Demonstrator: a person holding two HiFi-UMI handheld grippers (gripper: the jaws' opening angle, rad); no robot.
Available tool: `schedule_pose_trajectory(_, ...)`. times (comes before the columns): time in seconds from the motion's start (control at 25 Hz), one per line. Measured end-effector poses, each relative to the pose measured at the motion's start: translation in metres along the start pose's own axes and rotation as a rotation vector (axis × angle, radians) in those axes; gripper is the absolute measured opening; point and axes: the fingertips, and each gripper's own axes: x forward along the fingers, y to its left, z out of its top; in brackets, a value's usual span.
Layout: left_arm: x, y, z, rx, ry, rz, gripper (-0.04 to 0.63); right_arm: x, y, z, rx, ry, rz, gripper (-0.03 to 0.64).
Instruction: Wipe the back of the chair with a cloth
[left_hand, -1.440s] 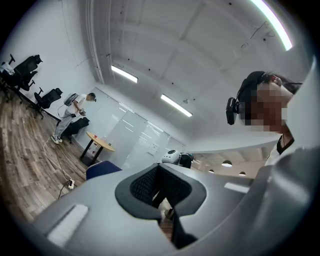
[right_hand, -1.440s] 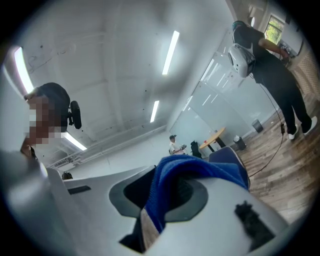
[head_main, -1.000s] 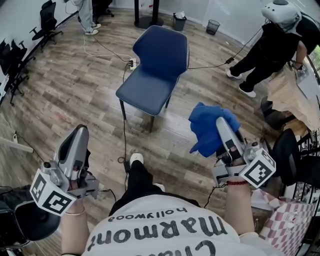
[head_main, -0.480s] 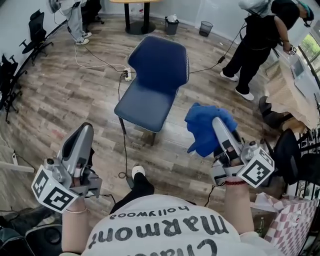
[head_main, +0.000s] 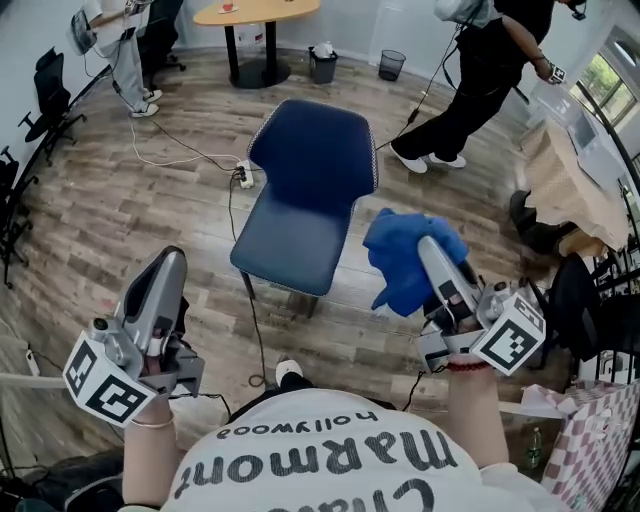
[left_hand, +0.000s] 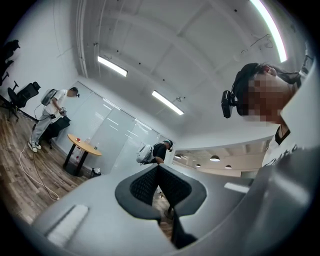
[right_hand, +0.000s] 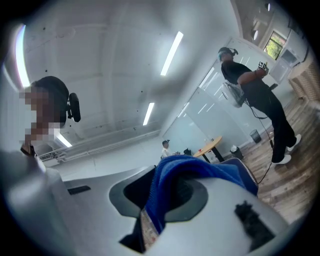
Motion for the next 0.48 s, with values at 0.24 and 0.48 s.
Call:
schedule_pose_trajectory(0.24,0.008,0.041,0.015,-0.005,0.011,-0.031,0.006,0.043,-0.001,-0.007,-0.011,-0.005,-0.019,0.063)
schedule_pose_trajectory(0.48,0.006,0.058,0.016,-0.010,-0.006,-0.018,0.006,0.056,-0.006,-0.012,-0.002,0.005,-0.052,0.062)
